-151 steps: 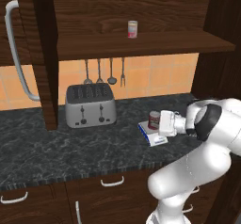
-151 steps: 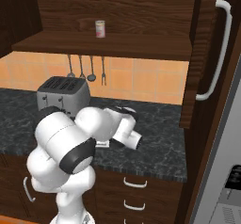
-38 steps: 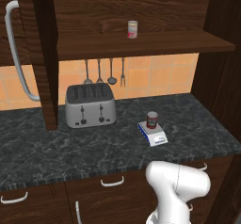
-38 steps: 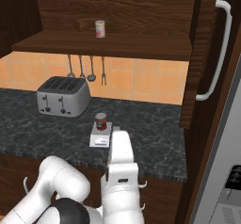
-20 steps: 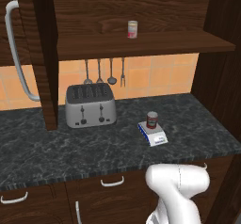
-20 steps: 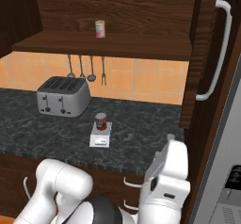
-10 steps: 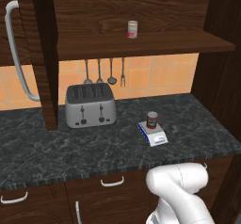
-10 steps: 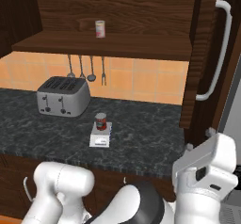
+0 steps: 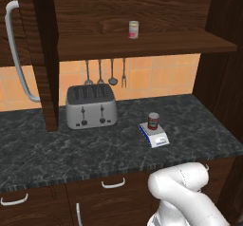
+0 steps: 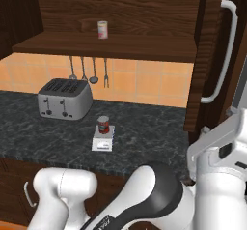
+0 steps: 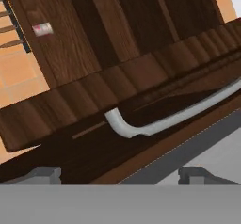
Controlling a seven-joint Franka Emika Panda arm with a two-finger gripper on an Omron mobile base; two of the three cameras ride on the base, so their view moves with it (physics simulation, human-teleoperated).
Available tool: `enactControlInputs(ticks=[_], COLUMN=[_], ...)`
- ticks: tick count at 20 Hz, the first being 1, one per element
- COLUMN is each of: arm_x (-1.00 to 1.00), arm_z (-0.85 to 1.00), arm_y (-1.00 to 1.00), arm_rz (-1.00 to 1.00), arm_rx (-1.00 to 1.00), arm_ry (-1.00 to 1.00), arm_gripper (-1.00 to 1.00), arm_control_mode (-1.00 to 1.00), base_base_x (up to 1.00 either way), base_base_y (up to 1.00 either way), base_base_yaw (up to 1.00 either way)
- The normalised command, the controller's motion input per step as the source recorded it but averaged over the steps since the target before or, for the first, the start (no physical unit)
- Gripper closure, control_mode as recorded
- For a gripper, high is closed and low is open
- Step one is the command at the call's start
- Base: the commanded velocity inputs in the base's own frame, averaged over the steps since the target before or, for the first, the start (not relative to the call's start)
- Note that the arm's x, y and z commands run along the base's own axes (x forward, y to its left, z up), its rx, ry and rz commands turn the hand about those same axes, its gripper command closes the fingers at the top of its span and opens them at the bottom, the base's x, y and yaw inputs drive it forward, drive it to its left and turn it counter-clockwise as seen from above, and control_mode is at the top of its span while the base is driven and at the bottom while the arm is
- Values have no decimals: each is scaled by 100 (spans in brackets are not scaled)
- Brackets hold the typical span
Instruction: Pick the canned food and place it on the digital scale for weighing, and close the cabinet.
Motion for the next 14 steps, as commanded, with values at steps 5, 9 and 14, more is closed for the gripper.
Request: enactControlInputs(ticks=[5,9,14], arm_x=[12,46,43], arm_z=[39,16,14], arm_y=[35,91,100], arm_rz=[7,19,20], arm_rx=[-7,-6,-9], arm_ry=[-2,0,0], arm_gripper=[-100,-100,-100], arm_control_mode=[-100,-100,-100], base_base_x=[0,0,0], base_base_y=[0,0,0], base_base_yaw=[0,0,0])
